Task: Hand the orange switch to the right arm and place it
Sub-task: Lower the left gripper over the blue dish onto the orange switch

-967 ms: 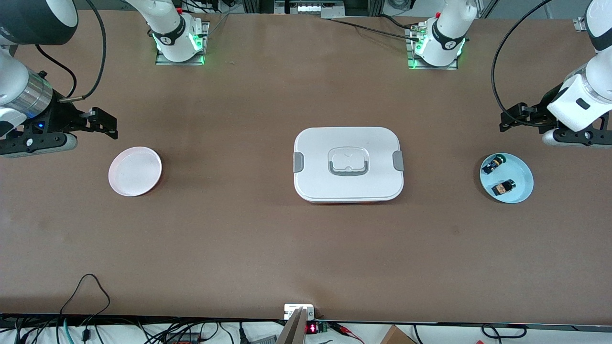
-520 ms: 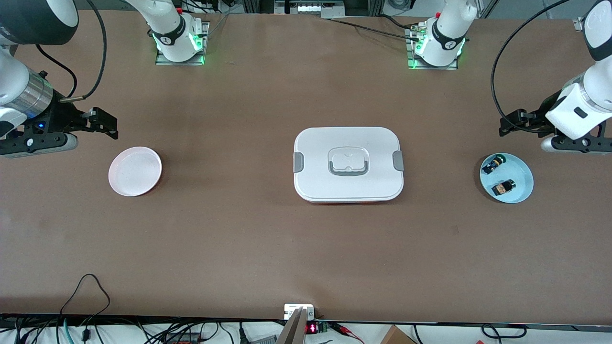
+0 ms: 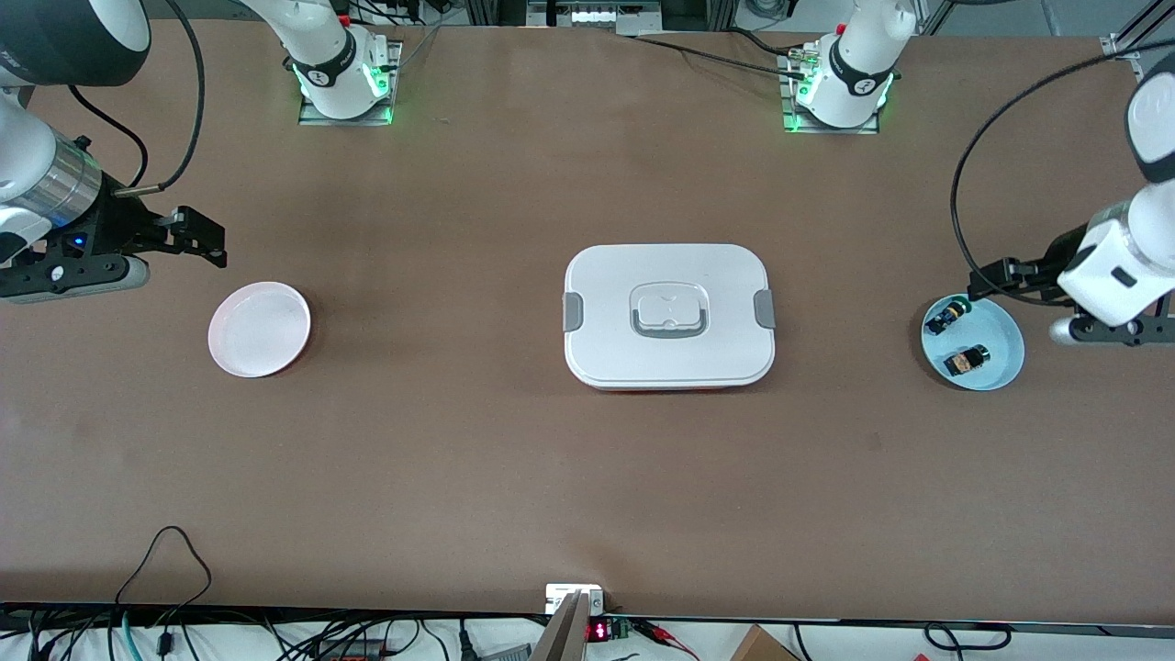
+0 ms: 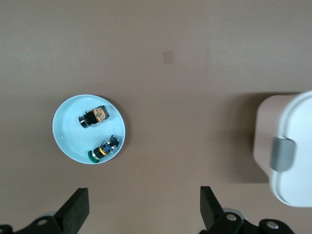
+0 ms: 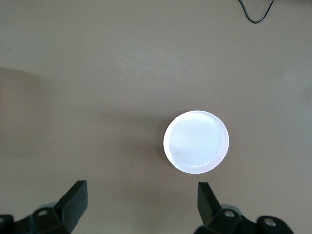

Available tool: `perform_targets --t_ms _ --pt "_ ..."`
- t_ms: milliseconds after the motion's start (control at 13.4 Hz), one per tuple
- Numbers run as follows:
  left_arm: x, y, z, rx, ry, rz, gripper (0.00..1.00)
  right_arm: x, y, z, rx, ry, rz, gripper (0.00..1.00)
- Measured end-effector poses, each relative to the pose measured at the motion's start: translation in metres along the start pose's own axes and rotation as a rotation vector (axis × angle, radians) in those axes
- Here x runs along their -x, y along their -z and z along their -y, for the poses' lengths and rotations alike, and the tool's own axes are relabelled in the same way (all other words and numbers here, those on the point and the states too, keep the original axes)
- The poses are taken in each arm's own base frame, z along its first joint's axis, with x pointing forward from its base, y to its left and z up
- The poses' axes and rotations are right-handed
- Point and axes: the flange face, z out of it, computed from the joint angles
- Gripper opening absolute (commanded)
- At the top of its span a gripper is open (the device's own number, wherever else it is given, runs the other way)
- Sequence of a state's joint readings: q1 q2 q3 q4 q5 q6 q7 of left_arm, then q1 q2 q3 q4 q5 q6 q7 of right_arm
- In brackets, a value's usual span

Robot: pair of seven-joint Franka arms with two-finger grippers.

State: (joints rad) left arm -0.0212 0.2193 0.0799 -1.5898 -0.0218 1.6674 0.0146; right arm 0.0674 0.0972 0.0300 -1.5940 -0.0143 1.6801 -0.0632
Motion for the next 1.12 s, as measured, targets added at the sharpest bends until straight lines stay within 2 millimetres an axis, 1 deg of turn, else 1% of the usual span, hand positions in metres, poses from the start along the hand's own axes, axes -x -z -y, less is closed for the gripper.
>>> perform_targets --t_ms 149,223,372,595,743,818,967,1041,1115 --pt "-0.015 -0.021 0.027 0.002 0.041 0.028 1.00 0.000 0.000 0.000 0.000 0.000 0.000 1.00" --pt "-0.021 -0.032 0.036 0.003 0.055 0.041 1.00 0.000 0.000 0.000 0.000 0.000 0.000 1.00" --pt "-0.032 -0.054 0.045 0.002 0.106 0.057 1.00 0.000 0.000 0.000 0.000 0.000 0.000 1.00" --pt "-0.045 -0.086 0.060 -0.004 0.266 0.046 1.00 0.000 0.000 0.000 0.000 -0.001 0.000 1.00" --pt "-0.048 -0.099 0.071 -0.050 0.316 0.024 1.00 0.000 0.000 0.000 0.000 0.000 0.000 1.00" --pt "-0.048 -0.103 0.073 -0.092 0.344 0.013 1.00 0.000 0.000 0.001 0.000 0.001 0.000 1.00" --pt "-0.053 -0.111 0.071 -0.127 0.368 -0.047 1.00 0.000 0.000 0.004 0.000 0.005 0.001 1.00" --pt "-0.055 -0.122 0.071 -0.128 0.365 -0.078 1.00 0.000 0.000 0.004 -0.001 0.007 0.001 1.00" --pt "-0.054 -0.141 0.072 -0.132 0.355 -0.114 1.00 0.000 0.000 0.004 -0.001 0.007 0.002 1.00"
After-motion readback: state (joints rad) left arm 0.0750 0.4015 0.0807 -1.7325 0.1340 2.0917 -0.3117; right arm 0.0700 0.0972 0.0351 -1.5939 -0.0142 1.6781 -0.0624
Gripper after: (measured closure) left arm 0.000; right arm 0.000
